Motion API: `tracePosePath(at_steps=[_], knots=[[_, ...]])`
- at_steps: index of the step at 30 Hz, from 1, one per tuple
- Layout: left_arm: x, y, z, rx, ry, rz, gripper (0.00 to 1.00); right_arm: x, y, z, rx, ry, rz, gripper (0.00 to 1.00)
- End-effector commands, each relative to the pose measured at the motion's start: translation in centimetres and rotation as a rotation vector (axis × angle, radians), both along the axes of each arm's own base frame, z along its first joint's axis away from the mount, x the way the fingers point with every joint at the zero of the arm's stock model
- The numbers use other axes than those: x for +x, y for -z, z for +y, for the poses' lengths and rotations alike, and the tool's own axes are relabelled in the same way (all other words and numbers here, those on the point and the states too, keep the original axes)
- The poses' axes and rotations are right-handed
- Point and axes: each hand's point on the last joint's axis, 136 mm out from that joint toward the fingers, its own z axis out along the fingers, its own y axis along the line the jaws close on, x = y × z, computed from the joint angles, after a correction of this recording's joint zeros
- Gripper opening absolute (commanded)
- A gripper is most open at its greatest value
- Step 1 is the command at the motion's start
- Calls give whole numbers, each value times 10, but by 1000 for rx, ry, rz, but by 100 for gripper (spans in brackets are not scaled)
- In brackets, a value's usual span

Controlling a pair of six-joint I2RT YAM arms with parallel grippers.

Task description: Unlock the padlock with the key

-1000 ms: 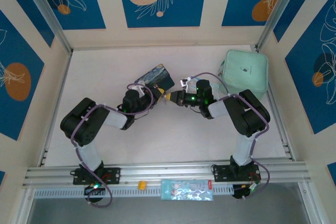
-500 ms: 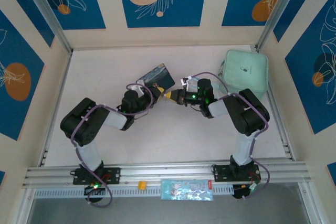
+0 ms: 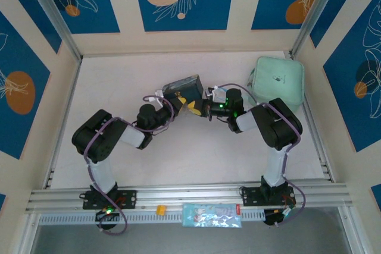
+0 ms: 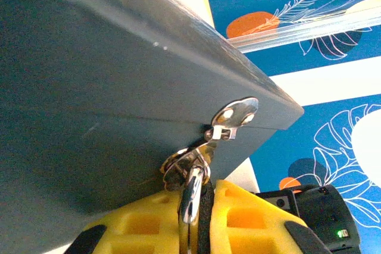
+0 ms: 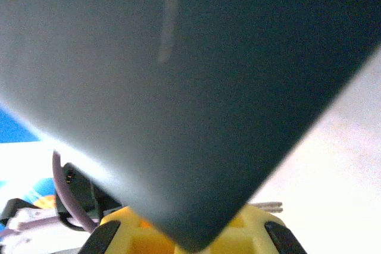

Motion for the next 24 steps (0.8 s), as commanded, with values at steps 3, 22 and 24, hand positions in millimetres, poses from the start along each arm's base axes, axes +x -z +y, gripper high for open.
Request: tracePosePath(at_steps=[3, 22, 24], knots=[[-32, -37, -26, -36, 185, -174, 0, 20, -21, 6, 159, 13, 173, 0], [-21, -28, -17, -15, 120, -164, 0, 28, -6, 0, 178, 98, 312, 11], [-18, -26, -15, -15, 104, -155, 0, 28, -5, -2, 168, 105, 285, 16]])
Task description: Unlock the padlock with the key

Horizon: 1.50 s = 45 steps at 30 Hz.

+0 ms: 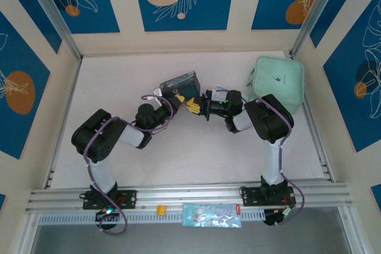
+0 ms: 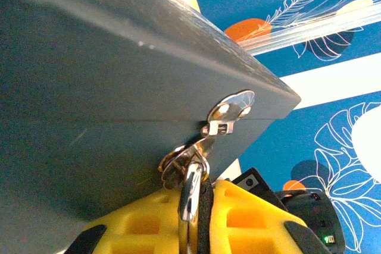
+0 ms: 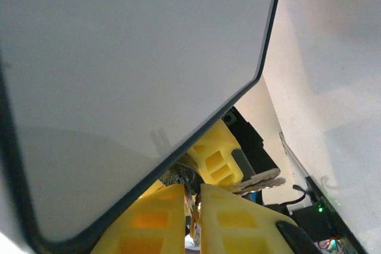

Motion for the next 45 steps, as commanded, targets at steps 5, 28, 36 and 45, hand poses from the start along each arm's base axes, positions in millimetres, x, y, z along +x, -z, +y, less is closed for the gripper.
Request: tracePosePath(at_steps=[5, 28, 36, 45], knots=[[-15, -14, -14, -27, 79, -74, 0, 11, 9, -12, -54, 118, -90, 26], [-3, 18, -1, 143, -12, 61, 0, -48, 18, -26, -892, -130, -565, 33], [-8, 23, -2, 132, 7, 127, 0, -48, 30, -19, -1183, -345, -820, 33], [-26, 71, 15, 278, -6, 220, 0, -43, 37, -18, -1244, -356, -839, 35]])
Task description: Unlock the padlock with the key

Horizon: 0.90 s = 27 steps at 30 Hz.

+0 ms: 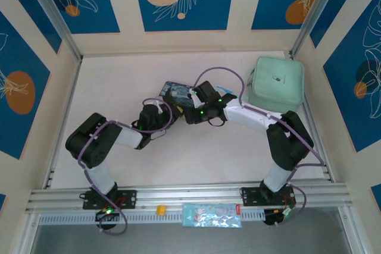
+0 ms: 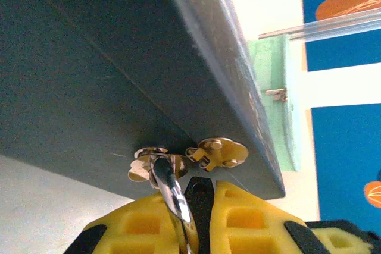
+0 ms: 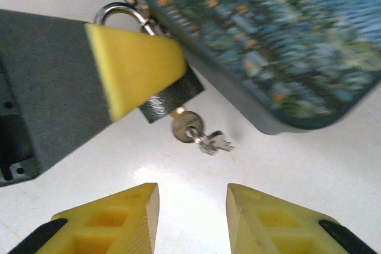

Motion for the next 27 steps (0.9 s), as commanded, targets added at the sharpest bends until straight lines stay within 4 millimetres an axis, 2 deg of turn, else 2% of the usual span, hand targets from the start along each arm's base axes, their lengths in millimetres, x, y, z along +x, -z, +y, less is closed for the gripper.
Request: tracePosePath(at_steps=[1, 8, 13, 16, 21, 24, 27], knots=[[-9, 10, 5, 56, 4, 9, 0, 1, -1, -7, -34, 5, -20, 35], [-15, 45, 17, 195, -20, 107, 0, -1, -6, -11, -15, 43, -27, 35], [-19, 50, 24, 257, -21, 119, 5, 0, -12, -11, -9, 44, -46, 35], [-22, 50, 28, 278, -23, 122, 16, 1, -13, -10, -3, 43, -48, 35], [-23, 39, 30, 268, -29, 95, 45, 1, -15, -8, 6, 37, -50, 35], [-22, 28, 33, 265, -30, 66, 55, 0, -17, -7, 11, 34, -52, 35], [-20, 15, 36, 269, -35, 35, 58, -2, -19, -6, 18, 25, -58, 35]])
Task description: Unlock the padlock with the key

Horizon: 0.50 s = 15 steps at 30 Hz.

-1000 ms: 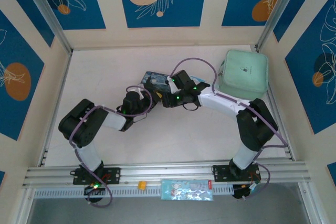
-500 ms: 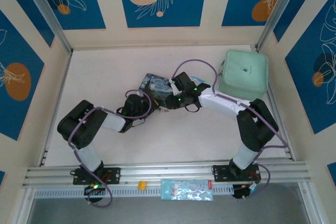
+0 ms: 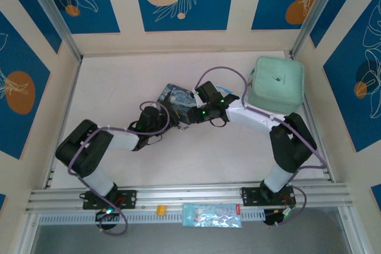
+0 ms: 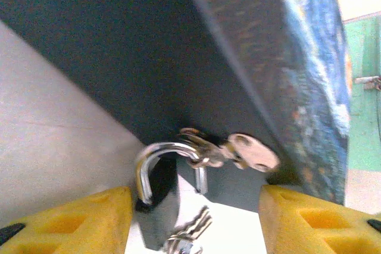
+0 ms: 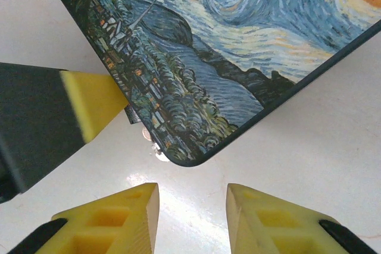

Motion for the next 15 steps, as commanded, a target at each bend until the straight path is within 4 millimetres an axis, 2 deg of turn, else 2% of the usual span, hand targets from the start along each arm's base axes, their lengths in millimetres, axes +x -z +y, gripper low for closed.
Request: tracePosePath(at_steps=[1, 5, 9, 15], knots=[[0, -14, 9, 32, -3, -43, 59, -4, -17, 3, 37, -12, -34, 35], [1, -27, 24, 48, -43, -72, 61, -10, -22, 9, 46, -38, -49, 35], [2, -34, 51, 76, -117, -83, 63, -24, -27, 30, 20, -125, -91, 36], [6, -38, 106, 57, -257, -76, 65, -40, -2, 65, -105, -170, -73, 39]])
